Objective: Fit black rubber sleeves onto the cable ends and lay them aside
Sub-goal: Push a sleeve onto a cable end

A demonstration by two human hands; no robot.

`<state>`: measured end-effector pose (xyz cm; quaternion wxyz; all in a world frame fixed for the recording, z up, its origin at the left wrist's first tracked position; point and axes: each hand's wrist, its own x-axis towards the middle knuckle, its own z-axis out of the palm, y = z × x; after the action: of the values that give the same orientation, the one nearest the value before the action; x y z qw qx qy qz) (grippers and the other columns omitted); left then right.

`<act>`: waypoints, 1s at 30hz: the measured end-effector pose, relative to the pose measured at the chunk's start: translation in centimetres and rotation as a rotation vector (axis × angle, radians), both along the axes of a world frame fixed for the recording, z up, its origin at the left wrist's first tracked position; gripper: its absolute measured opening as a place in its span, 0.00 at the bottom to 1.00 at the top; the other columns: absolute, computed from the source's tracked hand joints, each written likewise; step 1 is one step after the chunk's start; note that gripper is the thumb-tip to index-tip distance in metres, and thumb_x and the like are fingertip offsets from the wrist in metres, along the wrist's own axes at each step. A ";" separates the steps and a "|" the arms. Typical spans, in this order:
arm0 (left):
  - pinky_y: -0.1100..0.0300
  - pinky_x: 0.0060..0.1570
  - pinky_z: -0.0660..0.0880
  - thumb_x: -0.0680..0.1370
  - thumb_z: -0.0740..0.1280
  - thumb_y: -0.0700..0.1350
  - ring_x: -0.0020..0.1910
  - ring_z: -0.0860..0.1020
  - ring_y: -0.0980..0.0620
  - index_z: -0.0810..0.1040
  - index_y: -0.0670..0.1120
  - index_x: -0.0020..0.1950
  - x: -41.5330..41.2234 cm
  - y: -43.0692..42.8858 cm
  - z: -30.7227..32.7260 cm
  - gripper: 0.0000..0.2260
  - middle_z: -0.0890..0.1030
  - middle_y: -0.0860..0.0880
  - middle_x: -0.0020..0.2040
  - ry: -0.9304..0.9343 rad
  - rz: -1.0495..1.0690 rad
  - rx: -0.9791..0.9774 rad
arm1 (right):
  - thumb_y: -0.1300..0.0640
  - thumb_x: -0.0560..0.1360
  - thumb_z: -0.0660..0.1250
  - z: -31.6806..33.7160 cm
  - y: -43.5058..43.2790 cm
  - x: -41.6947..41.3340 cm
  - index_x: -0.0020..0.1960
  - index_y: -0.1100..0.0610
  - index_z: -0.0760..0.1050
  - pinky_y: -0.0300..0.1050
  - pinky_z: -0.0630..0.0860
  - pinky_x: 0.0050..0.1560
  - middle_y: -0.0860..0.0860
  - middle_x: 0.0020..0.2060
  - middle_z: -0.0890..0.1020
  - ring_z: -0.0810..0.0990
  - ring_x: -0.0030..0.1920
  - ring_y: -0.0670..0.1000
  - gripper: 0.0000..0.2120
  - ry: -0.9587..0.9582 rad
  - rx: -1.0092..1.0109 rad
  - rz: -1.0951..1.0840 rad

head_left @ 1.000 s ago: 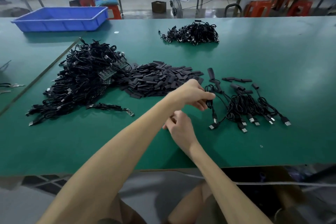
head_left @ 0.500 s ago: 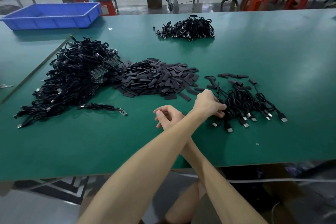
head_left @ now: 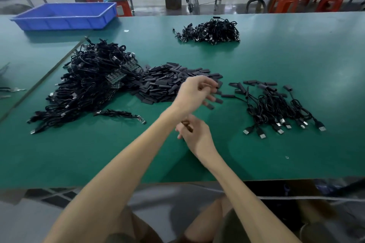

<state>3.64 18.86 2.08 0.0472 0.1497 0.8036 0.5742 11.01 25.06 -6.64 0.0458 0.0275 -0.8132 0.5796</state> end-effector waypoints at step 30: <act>0.69 0.37 0.74 0.80 0.71 0.47 0.38 0.80 0.61 0.83 0.50 0.46 4.1 -9.7 -3.9 0.04 0.84 0.56 0.39 0.136 -0.017 -0.457 | 0.59 0.82 0.68 0.5 0.9 0.5 0.47 0.59 0.81 0.36 0.72 0.34 0.51 0.36 0.86 0.81 0.31 0.46 0.06 0.001 -0.257 -0.052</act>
<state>7.77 9.11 -1.83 0.0303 0.1801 0.9127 0.3655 11.55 25.97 -6.12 0.0643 0.0005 -0.7326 0.6776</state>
